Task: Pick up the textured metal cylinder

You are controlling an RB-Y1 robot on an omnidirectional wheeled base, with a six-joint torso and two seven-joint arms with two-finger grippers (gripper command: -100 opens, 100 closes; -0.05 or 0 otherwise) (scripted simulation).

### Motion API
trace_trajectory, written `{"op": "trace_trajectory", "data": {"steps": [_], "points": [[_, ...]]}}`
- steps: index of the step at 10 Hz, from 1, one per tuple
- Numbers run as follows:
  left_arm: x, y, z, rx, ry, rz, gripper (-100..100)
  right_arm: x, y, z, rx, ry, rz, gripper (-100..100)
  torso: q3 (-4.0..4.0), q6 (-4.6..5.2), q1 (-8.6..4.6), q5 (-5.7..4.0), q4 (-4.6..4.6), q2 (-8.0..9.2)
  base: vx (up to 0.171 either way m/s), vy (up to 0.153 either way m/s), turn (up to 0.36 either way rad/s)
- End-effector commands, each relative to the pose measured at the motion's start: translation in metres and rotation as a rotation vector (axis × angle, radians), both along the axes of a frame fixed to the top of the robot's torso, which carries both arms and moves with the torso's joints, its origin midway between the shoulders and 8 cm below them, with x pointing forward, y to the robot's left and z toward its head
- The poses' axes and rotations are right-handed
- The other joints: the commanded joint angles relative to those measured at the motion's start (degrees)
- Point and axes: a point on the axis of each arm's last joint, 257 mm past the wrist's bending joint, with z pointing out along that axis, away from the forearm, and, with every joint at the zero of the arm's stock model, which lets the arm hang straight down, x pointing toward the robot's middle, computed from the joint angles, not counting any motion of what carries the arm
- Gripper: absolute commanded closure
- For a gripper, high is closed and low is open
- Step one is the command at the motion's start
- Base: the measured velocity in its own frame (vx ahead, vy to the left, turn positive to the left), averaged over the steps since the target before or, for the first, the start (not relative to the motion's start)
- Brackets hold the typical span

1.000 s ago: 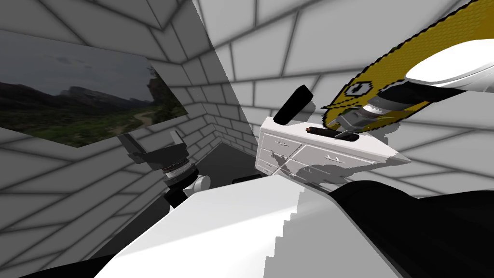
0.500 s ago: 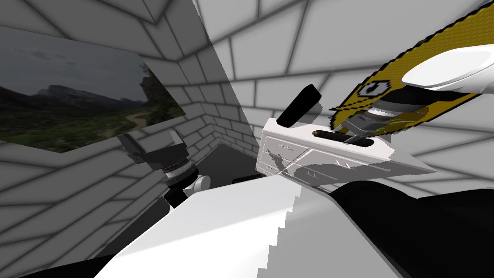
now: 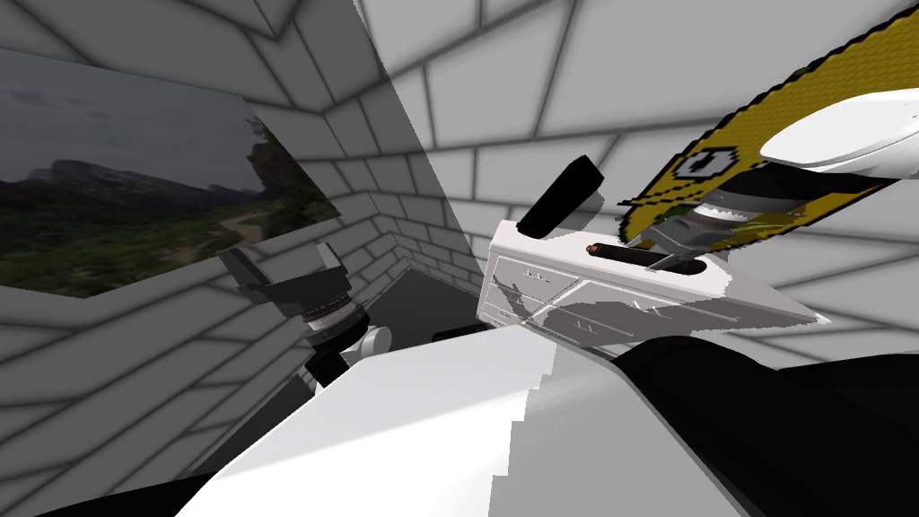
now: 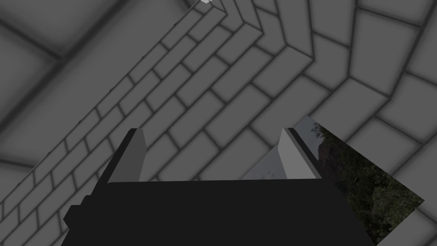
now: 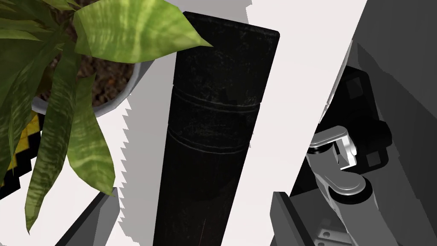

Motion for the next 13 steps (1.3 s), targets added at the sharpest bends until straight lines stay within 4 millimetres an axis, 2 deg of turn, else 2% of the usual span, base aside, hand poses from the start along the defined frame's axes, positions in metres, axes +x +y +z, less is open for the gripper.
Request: {"op": "trace_trajectory", "data": {"steps": [1,6,9,10,13], "points": [[0.000,0.000,0.000,0.000,0.000,0.000,0,-0.007,-0.007,-0.004,0.000,-0.001,0.019,-100,0.00,0.00,0.00,0.00,0.00,0.00,0.122,0.062,-0.079],[0.000,0.000,0.000,0.000,0.000,0.000,0,-0.034,-0.030,-0.016,-0.002,-0.001,0.058,-100,-0.03,-0.02,-0.01,0.01,-0.02,-0.03,0.107,0.062,-0.081],[0.000,0.000,0.000,0.000,0.000,0.000,0,-0.037,-0.031,-0.018,-0.002,-0.001,0.062,-100,0.03,-0.02,-0.09,-0.02,0.00,0.07,0.055,0.034,-0.024],[0.000,0.000,0.000,0.000,0.000,0.000,0,-0.037,-0.032,-0.018,-0.003,-0.001,0.065,100,0.08,-0.04,-0.16,-0.02,0.02,0.17,0.000,0.000,0.000],[0.000,0.000,0.000,0.000,0.000,0.000,0,-0.038,-0.032,-0.018,-0.002,0.000,0.062,100,0.16,-0.09,-0.27,-0.05,0.06,0.30,0.000,0.000,0.000]]}}
